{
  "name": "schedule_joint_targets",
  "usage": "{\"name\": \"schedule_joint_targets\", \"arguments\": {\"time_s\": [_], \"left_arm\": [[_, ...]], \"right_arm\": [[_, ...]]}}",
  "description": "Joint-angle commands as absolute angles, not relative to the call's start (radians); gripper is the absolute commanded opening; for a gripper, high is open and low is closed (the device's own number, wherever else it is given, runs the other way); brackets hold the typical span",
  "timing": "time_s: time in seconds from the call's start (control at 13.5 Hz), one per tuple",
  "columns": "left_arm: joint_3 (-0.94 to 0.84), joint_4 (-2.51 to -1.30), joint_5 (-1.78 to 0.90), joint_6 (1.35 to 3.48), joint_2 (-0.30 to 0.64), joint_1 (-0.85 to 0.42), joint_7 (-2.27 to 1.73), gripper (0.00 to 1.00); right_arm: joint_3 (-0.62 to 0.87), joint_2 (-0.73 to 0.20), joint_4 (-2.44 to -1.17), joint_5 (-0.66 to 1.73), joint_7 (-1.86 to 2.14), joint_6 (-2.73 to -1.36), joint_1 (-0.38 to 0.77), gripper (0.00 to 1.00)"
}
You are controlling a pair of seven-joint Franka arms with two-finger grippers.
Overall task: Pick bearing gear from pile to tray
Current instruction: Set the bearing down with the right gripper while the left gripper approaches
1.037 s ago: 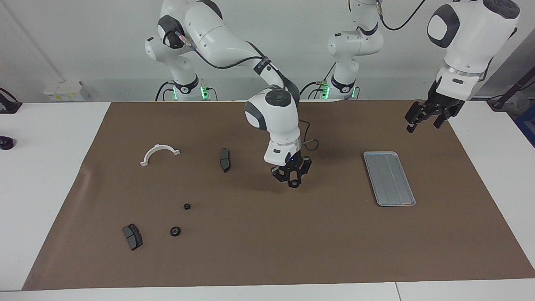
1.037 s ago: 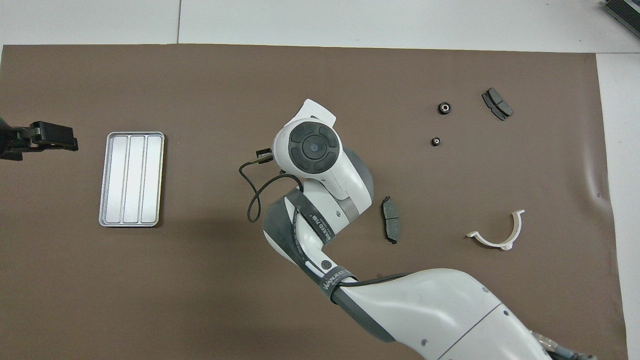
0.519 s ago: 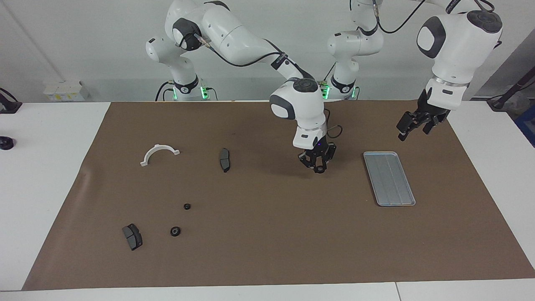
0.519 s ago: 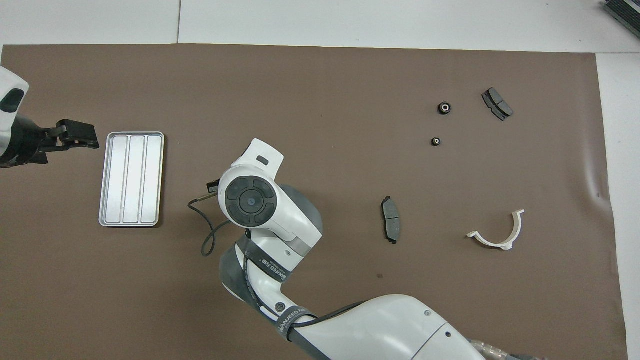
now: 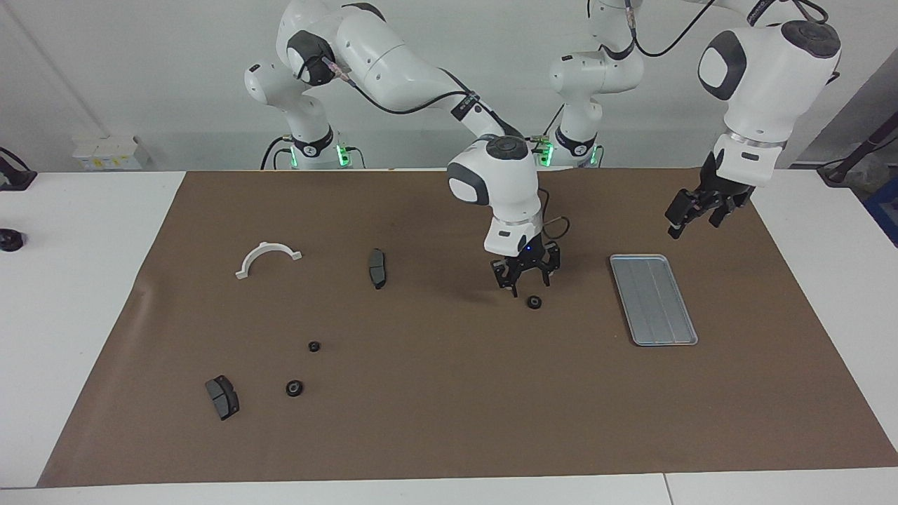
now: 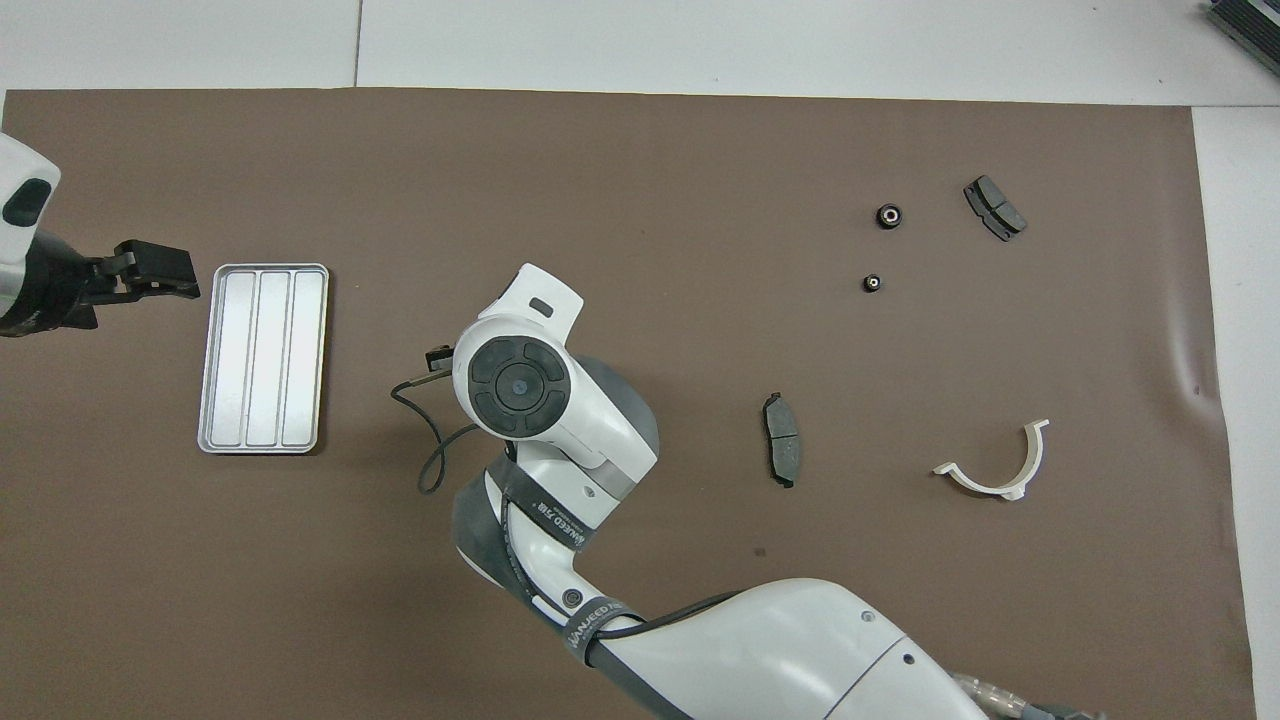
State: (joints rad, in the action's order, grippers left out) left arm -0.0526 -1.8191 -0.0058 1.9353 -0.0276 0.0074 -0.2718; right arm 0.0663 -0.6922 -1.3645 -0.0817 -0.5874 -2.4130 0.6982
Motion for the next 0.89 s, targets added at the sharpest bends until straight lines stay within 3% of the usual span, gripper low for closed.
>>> {"name": "schedule_joint_targets", "arguments": {"time_s": [0.0, 0.15, 0.3, 0.67, 0.81], "left_arm": [[-0.041, -1.864, -0.012, 2.061, 0.035, -0.089, -0.422, 1.0], [-0.04, -1.885, -0.012, 2.147, 0.087, -0.149, -0.532, 1.0], [-0.038, -1.911, -0.006, 2.212, 0.129, -0.216, -0.648, 1.0], [-0.037, -1.93, 0.096, 2.356, 0.311, -0.373, -0.932, 1.0], [-0.038, -1.965, 0.103, 2.388, 0.318, -0.383, -0.946, 1.0]], "right_arm": [[0.072, -0.698, -1.355, -0.112, -0.597, -2.401, 0.648, 0.77], [0.074, -0.703, -1.353, -0.158, -0.592, -2.387, 0.579, 0.75], [0.075, -0.701, -1.348, -0.173, -0.524, -2.338, 0.494, 0.68], [0.077, -0.704, -1.348, -0.175, -0.352, -2.318, 0.315, 0.67], [0.077, -0.71, -1.347, -0.175, -0.283, -2.319, 0.252, 0.67]]}}
